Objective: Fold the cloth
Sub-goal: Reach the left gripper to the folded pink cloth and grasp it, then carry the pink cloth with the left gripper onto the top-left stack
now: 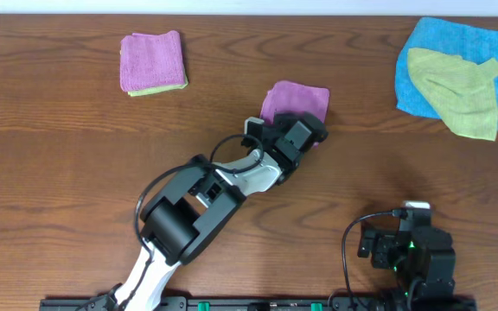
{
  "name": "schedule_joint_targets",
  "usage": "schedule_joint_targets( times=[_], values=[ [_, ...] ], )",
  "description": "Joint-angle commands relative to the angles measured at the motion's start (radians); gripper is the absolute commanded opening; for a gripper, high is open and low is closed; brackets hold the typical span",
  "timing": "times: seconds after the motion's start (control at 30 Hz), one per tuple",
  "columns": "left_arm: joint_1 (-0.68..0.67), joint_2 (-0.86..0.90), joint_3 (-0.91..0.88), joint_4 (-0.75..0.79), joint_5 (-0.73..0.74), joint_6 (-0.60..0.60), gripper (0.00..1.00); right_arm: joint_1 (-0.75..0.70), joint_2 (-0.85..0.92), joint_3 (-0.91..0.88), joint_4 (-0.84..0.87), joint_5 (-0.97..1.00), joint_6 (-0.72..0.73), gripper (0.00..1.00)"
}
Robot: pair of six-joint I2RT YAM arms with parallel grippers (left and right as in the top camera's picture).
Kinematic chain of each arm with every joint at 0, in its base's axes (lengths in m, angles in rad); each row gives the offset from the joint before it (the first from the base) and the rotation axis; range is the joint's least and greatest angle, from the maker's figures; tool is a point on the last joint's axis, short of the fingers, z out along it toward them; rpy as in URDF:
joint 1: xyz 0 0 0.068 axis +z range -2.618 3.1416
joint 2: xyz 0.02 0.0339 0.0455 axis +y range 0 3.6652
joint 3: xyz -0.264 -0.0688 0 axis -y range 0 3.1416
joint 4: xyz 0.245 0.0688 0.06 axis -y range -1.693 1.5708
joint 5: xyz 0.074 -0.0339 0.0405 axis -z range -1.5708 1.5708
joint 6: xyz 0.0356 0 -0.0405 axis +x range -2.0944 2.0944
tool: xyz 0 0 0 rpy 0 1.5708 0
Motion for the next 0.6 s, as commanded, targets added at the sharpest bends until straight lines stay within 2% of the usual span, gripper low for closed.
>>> schedule_joint_targets(
  times=[0.0,0.03,0.07,0.3,0.43,0.57],
  values=[
    [0.009,0.064,-0.038,-0.022,0.024,-0.06,0.19,-0.005,-0.008,-0.003,0.0,0.01,-0.011,0.99],
    [0.008,0.064,-0.038,-0.021,0.027,-0.06,0.09,-0.005,-0.008,-0.003,0.0,0.01,-0.011,0.99],
    [0.008,0.064,-0.038,-0.021,0.03,-0.06,0.06,-0.005,-0.008,-0.003,0.0,0.01,-0.011,0.99],
    [0.009,0.024,-0.038,0.039,0.018,-0.06,0.06,-0.005,-0.008,-0.003,0.0,0.01,-0.011,0.99],
    [0.042,-0.123,-0.038,0.025,-0.071,0.029,0.06,-0.005,-0.008,-0.003,0.0,0.01,-0.011,0.99],
    [0.101,-0.281,-0.037,0.021,-0.126,0.03,0.06,-0.005,-0.008,-0.003,0.0,0.01,-0.011,0.99]
  ],
)
